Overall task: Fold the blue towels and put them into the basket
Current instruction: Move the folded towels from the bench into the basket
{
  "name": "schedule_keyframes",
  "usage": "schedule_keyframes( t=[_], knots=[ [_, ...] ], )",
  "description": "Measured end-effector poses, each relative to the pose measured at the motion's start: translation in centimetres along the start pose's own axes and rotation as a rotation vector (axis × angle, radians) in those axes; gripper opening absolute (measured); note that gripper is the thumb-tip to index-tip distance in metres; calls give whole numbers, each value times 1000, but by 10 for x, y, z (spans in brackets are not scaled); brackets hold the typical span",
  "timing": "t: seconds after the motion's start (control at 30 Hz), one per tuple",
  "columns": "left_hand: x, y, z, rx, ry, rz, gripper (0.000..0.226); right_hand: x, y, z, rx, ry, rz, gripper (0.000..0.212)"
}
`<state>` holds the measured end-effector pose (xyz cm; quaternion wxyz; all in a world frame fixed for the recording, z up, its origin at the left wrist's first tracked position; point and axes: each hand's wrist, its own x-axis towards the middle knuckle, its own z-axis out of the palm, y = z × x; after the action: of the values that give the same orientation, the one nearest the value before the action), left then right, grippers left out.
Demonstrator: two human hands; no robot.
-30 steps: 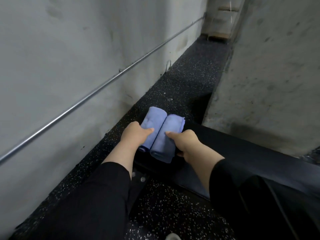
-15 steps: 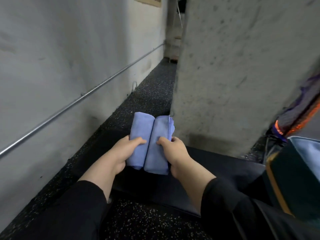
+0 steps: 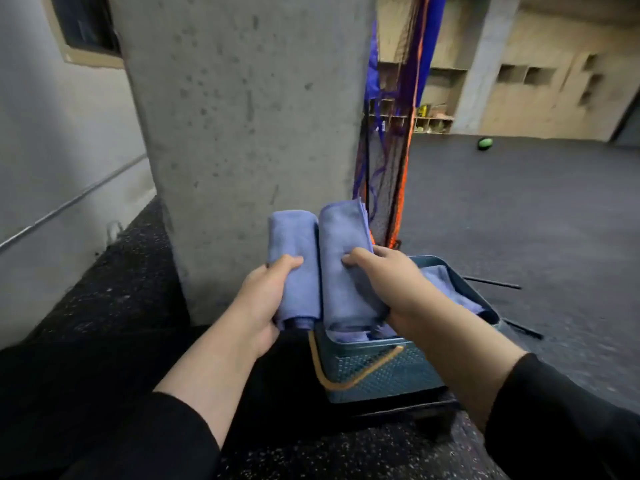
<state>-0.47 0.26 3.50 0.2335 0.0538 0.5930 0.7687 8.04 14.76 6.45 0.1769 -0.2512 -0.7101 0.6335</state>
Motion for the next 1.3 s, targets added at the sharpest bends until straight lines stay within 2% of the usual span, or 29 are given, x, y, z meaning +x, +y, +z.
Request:
schedule_keyframes(
  t=[0.07, 0.17, 0.3, 0.4, 0.53, 0.63, 0.7, 0.8, 0.9, 1.0, 1.1, 1.13, 1.2, 1.27, 1.3],
  knots=[
    [-7, -8, 46, 1, -47, -7, 16, -1, -2, -53, -9, 28, -8, 16],
    [-6, -17, 98, 36, -57, 0, 18, 10, 0, -118, -123, 85, -63, 25],
    [10, -31, 144, 124, -26, -8, 62, 35, 11, -179, -231, 181, -94, 19],
    [25, -45, 171, 199, -2, -8, 76, 56, 24, -200, -322, 168, -65, 20],
    [38, -56, 199, 308, 14, -22, 72, 81, 40, -204, -388, 122, -46, 17],
    [50, -68, 211, 454, -6, -36, 40, 98, 55, -203, -534, 79, -35, 24],
    [59, -77, 213, 563, -17, -43, 29, 103, 65, -203, -624, 61, -34, 26],
    [67, -81, 212, 695, -13, 3, 29, 108, 71, -205, -706, 50, -60, 29],
    [71, -84, 209, 1005, 6, 110, 43, 113, 71, -205, -864, 36, -86, 34],
    [73, -87, 204, 1424, 92, 380, 50, 116, 75, -206, -1032, 48, -134, 39],
    [70, -88, 196, 1586, 208, 538, 61, 112, 80, -210, -1216, 157, -308, 48],
    [71, -90, 193, 1630, 184, 600, 66, 111, 80, -212, -1248, 169, -388, 52],
    [77, -95, 187, 1717, 27, 642, 65, 110, 79, -215, -1268, 107, -566, 52],
    [86, -98, 180, 1752, -163, 556, 60, 112, 79, -219, -1295, -57, -660, 48],
    [89, -99, 178, 1753, -229, 500, 60, 113, 80, -220, -1327, -153, -624, 51]
  ],
)
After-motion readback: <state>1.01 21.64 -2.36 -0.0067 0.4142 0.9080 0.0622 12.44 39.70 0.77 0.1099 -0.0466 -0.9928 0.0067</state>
